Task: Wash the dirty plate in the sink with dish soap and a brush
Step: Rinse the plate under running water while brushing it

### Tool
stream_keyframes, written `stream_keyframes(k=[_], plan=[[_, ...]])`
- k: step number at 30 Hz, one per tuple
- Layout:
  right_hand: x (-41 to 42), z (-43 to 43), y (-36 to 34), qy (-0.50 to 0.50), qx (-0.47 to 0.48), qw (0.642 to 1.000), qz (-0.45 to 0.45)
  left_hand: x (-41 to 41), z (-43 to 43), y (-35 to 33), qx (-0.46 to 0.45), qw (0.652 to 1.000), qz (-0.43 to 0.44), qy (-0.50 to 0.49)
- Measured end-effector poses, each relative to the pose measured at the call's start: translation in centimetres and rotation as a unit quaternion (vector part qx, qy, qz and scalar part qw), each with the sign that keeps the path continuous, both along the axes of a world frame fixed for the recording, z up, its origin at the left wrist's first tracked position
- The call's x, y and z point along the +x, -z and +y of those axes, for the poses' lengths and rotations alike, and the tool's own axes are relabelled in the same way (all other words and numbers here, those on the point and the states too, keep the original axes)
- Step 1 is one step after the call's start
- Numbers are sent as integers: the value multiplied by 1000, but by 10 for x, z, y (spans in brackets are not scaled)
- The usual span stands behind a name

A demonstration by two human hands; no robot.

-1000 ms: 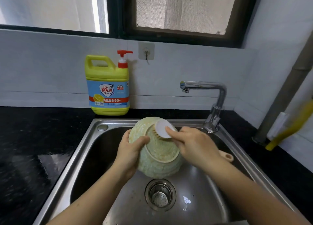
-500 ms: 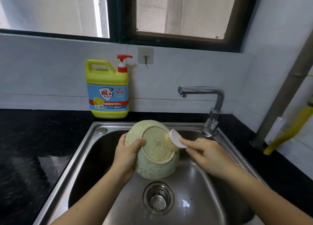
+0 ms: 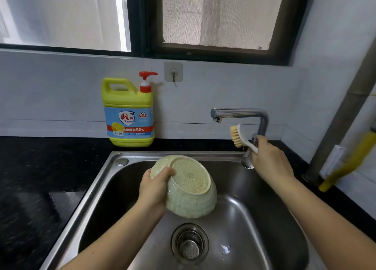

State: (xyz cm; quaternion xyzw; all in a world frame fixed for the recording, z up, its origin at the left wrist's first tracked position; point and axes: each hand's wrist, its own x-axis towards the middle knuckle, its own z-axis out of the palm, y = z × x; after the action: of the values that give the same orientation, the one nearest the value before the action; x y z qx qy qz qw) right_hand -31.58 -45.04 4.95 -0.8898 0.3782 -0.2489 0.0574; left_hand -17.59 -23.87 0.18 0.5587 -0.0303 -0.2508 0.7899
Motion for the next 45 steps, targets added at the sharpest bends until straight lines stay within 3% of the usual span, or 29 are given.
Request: stream_keyframes(k=[6, 17, 45], plan=[[7, -5, -11, 5, -29, 999, 31, -9, -21, -4, -12, 1000, -4, -5], [11, -9, 5, 1, 95, 983, -157, -16, -45, -8, -57, 998, -7, -1], [14, 1, 18, 32, 70, 980, -185, -6, -51, 15, -34, 999, 7, 25]])
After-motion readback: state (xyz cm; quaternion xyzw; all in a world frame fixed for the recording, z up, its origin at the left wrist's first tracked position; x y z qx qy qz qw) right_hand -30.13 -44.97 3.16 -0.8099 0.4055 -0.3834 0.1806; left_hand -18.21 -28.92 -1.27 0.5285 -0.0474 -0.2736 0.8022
